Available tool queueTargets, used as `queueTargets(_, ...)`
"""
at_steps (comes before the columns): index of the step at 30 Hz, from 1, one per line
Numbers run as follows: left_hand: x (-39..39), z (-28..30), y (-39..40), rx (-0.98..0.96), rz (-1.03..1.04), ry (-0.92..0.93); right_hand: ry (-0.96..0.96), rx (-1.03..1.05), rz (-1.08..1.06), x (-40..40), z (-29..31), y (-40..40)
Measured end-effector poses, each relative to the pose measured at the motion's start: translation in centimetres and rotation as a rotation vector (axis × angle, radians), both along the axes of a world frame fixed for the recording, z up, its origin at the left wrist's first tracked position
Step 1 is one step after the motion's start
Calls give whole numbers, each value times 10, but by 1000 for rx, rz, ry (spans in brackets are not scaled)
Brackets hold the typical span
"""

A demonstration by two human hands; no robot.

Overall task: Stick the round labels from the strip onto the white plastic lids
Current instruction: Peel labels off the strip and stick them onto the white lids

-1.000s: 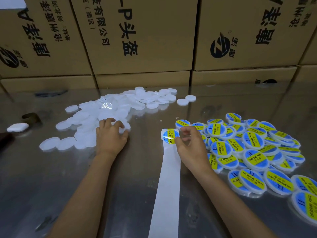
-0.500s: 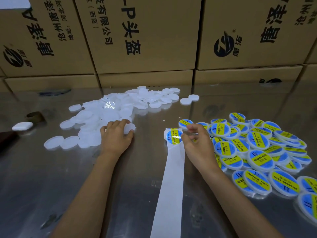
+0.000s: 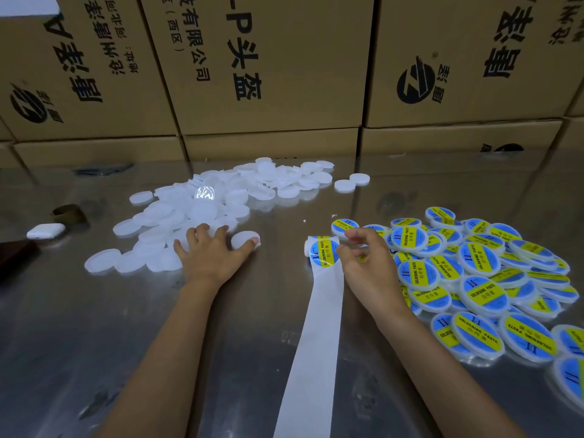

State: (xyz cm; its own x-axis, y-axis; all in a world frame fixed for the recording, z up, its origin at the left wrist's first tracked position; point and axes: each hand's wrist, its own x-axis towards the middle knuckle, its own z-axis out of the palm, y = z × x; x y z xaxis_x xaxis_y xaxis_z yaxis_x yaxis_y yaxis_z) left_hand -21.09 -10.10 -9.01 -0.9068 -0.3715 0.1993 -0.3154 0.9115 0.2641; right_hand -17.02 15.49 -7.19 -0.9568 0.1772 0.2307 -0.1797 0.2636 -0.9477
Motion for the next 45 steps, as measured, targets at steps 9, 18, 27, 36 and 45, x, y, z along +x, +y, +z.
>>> queueTargets(9, 0, 1, 3, 46, -126, 109, -8, 12, -1, 0, 1, 0)
queueTargets(18, 11, 6, 28, 430, -265, 235, -4, 51, -41, -2, -1, 1)
queueTargets(27, 32, 32, 63, 1250, -380, 266, -31, 71, 132, -3, -8, -6)
queueTargets(36, 41, 40, 86, 1555, -489, 243, -60, -36, 224, -1, -4, -7)
queueTargets(45, 39, 41, 91, 1675, -547, 279, -17, -86, 316, 2, 3, -7)
